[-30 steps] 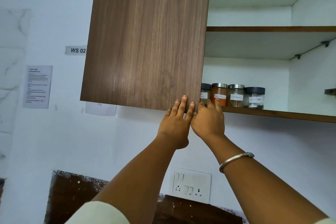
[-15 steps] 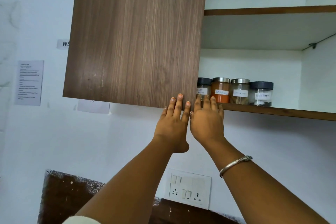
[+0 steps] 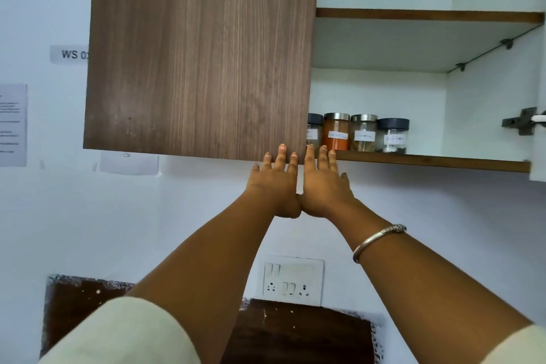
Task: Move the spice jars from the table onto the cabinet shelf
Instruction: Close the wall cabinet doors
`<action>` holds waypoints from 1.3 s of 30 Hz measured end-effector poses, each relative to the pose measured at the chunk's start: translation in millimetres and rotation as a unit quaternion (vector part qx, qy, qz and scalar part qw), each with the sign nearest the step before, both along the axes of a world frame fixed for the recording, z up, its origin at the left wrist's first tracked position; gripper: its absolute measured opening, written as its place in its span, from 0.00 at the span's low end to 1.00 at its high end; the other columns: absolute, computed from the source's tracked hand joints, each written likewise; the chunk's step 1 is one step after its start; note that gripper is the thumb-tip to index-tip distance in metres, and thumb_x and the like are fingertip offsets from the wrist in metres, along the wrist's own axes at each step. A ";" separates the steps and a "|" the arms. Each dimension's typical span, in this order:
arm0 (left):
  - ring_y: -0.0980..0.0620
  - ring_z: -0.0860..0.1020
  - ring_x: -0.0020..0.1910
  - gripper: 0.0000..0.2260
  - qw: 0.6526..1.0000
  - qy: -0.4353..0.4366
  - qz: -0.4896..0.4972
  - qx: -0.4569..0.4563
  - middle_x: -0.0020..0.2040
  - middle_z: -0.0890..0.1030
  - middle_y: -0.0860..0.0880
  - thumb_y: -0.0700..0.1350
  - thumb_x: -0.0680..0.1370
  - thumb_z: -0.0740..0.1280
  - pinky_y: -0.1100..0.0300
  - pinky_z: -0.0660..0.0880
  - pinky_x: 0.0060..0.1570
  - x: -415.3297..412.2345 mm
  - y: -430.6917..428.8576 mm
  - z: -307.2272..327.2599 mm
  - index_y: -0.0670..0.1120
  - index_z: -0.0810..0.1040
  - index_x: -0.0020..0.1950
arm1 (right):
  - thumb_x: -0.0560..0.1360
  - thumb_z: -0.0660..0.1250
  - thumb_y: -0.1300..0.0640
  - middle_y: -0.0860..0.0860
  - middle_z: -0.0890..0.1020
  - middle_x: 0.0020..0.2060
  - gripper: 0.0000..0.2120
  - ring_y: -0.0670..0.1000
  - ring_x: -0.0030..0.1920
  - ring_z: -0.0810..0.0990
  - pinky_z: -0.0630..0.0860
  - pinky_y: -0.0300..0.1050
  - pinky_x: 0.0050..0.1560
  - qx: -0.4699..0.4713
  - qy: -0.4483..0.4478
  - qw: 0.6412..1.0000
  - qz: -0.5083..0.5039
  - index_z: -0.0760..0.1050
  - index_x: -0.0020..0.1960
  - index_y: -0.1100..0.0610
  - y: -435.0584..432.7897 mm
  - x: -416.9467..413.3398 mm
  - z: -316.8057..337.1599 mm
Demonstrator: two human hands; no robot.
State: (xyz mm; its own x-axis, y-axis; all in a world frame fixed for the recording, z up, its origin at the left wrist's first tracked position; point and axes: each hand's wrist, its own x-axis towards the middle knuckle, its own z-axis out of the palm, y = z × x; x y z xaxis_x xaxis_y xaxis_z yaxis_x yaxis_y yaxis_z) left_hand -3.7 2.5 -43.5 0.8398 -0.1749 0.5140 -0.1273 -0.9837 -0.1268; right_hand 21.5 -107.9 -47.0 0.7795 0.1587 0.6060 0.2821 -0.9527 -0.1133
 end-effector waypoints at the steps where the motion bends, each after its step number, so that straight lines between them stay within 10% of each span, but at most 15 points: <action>1: 0.38 0.41 0.75 0.45 1.000 0.007 -0.007 -0.005 0.76 0.36 0.43 0.57 0.73 0.67 0.41 0.49 0.72 -2.5 2.6 -2.6 0.47 0.37 0.76 | 0.70 0.69 0.40 0.56 0.38 0.76 0.53 0.58 0.75 0.36 0.50 0.62 0.72 0.006 0.001 1.000 -0.001 0.33 0.75 0.53 1.7 -5.5 -3.5; 26: 0.42 0.42 0.76 0.43 0.909 -0.040 -0.413 -0.027 0.77 0.36 0.45 0.55 0.74 0.66 0.47 0.53 0.73 -131.8 -179.6 -34.4 0.46 0.39 0.76 | 0.72 0.68 0.45 0.58 0.41 0.76 0.50 0.63 0.75 0.37 0.52 0.62 0.71 0.054 -0.018 0.944 -0.326 0.32 0.75 0.54 -191.4 -229.1 -32.1; 39: 0.44 0.44 0.76 0.43 0.842 -0.073 -0.529 -0.082 0.77 0.40 0.47 0.55 0.74 0.66 0.46 0.55 0.72 -240.7 -362.5 -12.3 0.48 0.40 0.76 | 0.73 0.62 0.42 0.58 0.42 0.76 0.41 0.62 0.74 0.34 0.36 0.66 0.69 -0.131 -0.174 0.830 -0.513 0.42 0.77 0.52 -339.6 -351.9 -1.2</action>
State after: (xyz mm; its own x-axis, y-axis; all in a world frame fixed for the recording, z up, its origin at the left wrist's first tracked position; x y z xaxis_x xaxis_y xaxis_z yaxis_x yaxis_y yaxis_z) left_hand -244.3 -360.1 -55.8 0.1852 -0.7024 0.6872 -0.9375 -0.3359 -0.0907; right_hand -330.4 -447.5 -48.2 0.3702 -0.3196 0.8722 -0.7212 -0.6907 0.0531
